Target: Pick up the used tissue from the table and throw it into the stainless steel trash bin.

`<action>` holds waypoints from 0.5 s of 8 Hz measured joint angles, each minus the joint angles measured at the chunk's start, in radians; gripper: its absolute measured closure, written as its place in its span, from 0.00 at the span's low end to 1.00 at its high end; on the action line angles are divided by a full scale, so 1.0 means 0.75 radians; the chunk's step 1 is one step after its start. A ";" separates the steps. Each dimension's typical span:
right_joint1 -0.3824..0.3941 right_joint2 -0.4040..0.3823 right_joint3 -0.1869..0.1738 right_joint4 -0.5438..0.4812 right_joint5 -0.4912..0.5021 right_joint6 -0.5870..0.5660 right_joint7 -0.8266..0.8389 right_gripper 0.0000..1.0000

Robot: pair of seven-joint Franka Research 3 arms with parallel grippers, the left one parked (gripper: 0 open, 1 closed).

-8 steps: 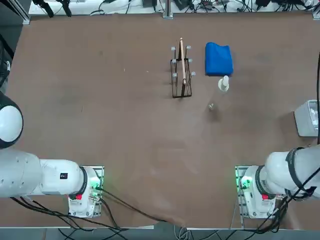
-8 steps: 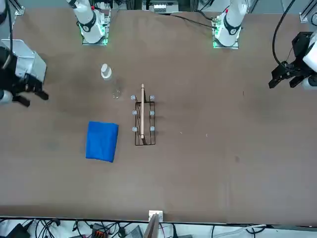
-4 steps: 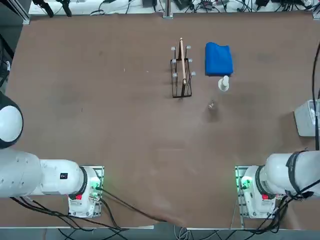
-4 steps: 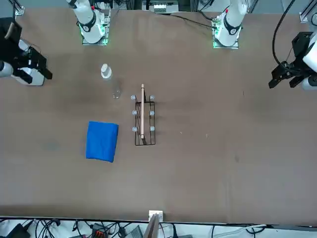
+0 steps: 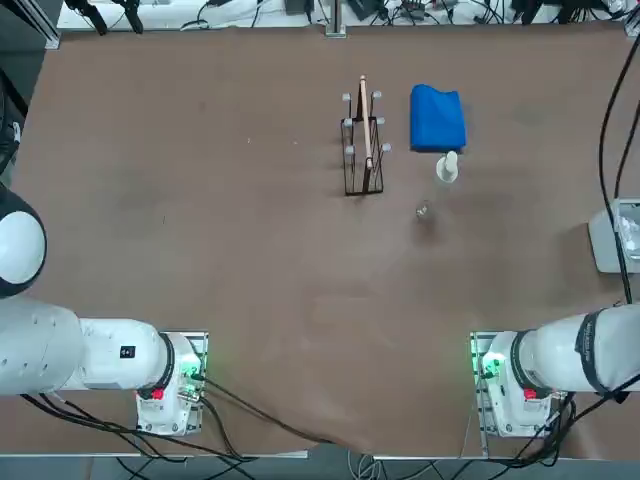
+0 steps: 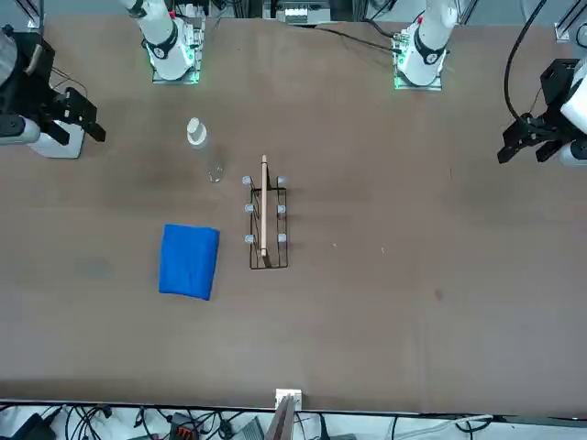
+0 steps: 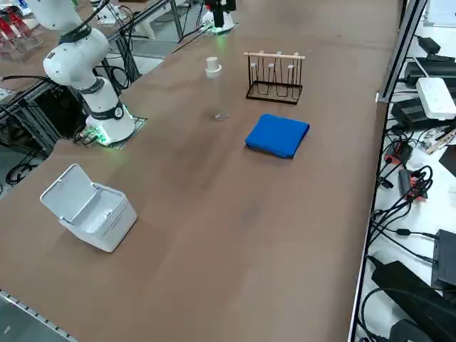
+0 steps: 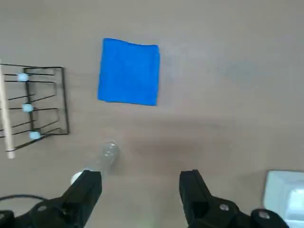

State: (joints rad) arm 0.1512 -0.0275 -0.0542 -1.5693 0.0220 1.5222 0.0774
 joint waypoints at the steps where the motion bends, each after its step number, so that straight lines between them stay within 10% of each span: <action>1: 0.056 -0.024 -0.045 -0.021 -0.043 0.001 0.011 0.00; 4: 0.080 -0.083 -0.080 -0.067 -0.134 0.002 0.013 0.00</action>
State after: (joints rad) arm 0.2114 -0.0895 -0.1145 -1.6197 -0.0787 1.5237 0.0868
